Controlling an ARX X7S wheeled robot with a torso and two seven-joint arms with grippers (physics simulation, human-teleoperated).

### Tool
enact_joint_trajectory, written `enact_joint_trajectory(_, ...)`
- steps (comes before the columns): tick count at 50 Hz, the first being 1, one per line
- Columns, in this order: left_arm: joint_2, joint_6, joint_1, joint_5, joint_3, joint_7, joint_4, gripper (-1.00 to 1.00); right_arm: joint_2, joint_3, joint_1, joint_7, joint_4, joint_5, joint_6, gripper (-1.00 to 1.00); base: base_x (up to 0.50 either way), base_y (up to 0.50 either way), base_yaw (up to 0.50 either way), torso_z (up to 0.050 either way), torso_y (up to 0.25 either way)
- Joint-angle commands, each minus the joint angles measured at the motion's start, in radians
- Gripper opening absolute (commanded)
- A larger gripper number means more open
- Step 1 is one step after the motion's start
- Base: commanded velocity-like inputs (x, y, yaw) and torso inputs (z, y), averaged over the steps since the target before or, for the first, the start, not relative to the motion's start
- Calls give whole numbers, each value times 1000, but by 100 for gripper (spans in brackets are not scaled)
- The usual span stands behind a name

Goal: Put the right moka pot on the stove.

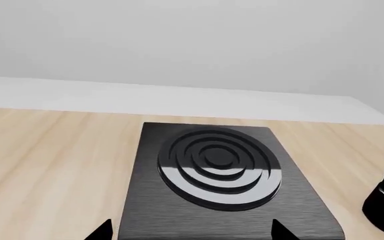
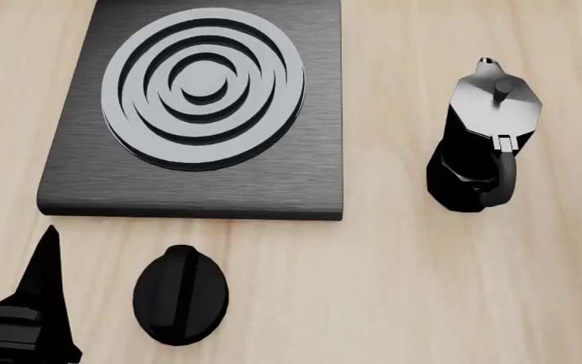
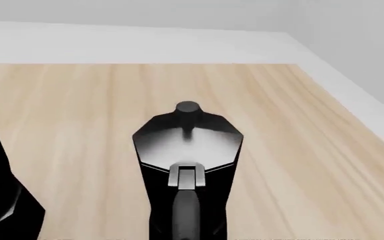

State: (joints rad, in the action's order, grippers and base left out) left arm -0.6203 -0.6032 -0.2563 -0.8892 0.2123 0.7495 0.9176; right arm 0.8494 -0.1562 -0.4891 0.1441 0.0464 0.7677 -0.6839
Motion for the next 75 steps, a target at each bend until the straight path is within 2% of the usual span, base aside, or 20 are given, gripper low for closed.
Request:
enact_joint_trajectory(1,-3,6,1,1,4,0,-2,100,39,-118,110,52,177,41,-39,-100,0,0,0,0,0)
enact_joint_trajectory(9,-5,9,0,-1,5,1,-1,100,69,-225,202,88,307,101,-89,-100,0,0,0,0,0)
enact_joint_trajectory(11,-5,11,2,2,6,0,-3,100,102,-246,171,106,323,148,-140,-100,0,0,0,0,0)
enact_joint_trajectory(21,-8,9,-2,2,10,6,-4,100,84,-379,322,103,446,172,-146,-100,0,0,0,0,2)
enact_joint_trajectory(24,-9,7,-5,-6,9,9,-2,100,124,-436,302,131,478,256,-215,-100,0,0,0,0,0)
enact_joint_trajectory(27,-9,11,-3,-1,12,6,-4,100,120,-473,323,139,511,280,-234,-100,0,0,0,0,0)
enact_joint_trajectory(28,-8,17,3,6,13,2,-7,100,85,-482,377,115,529,233,-199,-100,0,0,0,0,0)
enact_joint_trajectory(32,-9,19,3,3,12,2,-7,100,121,-536,346,162,558,335,-268,-100,0,0,0,0,0)
enact_joint_trajectory(34,-10,21,3,3,11,3,-7,100,76,-546,405,130,577,277,-230,-100,0,0,0,0,0)
enact_joint_trajectory(35,-10,21,3,1,11,3,-7,100,105,-557,377,158,577,330,-265,-100,0,0,0,0,0)
enact_joint_trajectory(36,-11,20,2,-4,9,6,-5,100,82,-561,404,143,589,304,-247,-100,0,0,0,0,10)
enact_joint_trajectory(41,-12,25,5,-3,10,4,-6,100,116,-603,365,211,624,439,-315,-100,0,0,0,0,0)
enact_joint_trajectory(43,-12,27,6,-1,12,2,-6,100,65,-607,415,170,650,373,-275,-100,0,0,0,0,0)
enact_joint_trajectory(48,-16,28,3,-7,9,5,-2,100,130,-612,346,271,667,517,-331,-100,0,0,0,0,2)
enact_joint_trajectory(50,-14,36,11,2,11,0,-4,100,89,-624,388,236,698,467,-311,-100,0,0,0,0,0)
enact_joint_trajectory(52,-15,34,7,1,13,1,-4,100,136,-631,348,301,695,562,-338,-100,0,0,0,0,0)
enact_joint_trajectory(65,-21,34,4,-12,12,6,-3,100,152,-705,364,372,782,712,-362,-100,0,0,0,0,1)
enact_joint_trajectory(66,-21,35,5,-9,14,5,-4,100,100,-716,397,325,813,650,-357,-100,0,0,0,0,0)
enact_joint_trajectory(68,-21,36,5,-10,14,6,-4,100,61,-722,428,282,841,596,-351,-100,0,0,0,0,0)
enact_joint_trajectory(75,-23,35,2,-12,16,8,-6,100,54,-752,445,305,883,648,-351,-100,0,0,0,0,1)
